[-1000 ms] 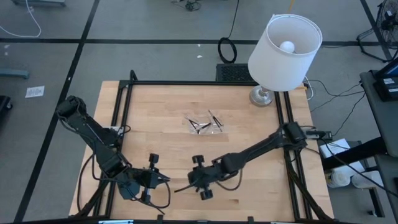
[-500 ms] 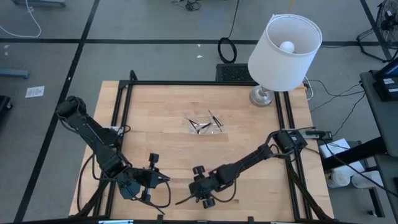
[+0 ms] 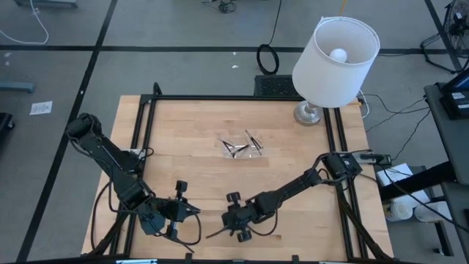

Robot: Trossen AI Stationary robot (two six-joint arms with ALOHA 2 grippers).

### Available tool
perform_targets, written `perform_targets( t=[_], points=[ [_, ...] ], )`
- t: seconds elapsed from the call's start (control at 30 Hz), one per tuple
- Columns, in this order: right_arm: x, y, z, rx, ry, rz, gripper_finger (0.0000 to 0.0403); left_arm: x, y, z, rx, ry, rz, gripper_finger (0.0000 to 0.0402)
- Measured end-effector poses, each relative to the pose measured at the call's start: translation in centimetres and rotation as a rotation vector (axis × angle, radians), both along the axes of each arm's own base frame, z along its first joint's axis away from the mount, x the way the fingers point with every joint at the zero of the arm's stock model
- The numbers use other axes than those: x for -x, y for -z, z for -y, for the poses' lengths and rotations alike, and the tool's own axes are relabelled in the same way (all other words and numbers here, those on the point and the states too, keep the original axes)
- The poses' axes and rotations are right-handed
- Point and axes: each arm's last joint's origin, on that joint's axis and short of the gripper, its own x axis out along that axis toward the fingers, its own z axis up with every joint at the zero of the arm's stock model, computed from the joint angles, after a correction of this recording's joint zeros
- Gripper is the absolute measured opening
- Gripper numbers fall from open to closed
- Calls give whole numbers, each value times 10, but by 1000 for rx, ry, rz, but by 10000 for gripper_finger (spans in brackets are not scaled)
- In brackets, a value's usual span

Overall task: Pick & Place Makeup Supplies
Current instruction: Put the makeup brush into the transparent organizer

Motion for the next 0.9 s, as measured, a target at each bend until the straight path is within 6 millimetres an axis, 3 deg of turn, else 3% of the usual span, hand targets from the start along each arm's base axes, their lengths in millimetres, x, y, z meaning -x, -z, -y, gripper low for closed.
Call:
perform_targets(
  t=[0.13,0.2,0.33,0.57,0.9],
  points=[
    [1,-37,0,55,59,131,123,0,0,0,1,-1,0,35],
    [5,-46,1,94,92,150,130,0,0,0,2,-1,0,35],
    [6,-35,5,53,132,73,143,0,0,0,7,-3,1,35],
    [2,1,11,60,175,-40,149,0,0,0,1,-1,-2,35],
    [7,8,22,59,227,-120,137,0,0,0,2,-2,-3,35]
  ],
)
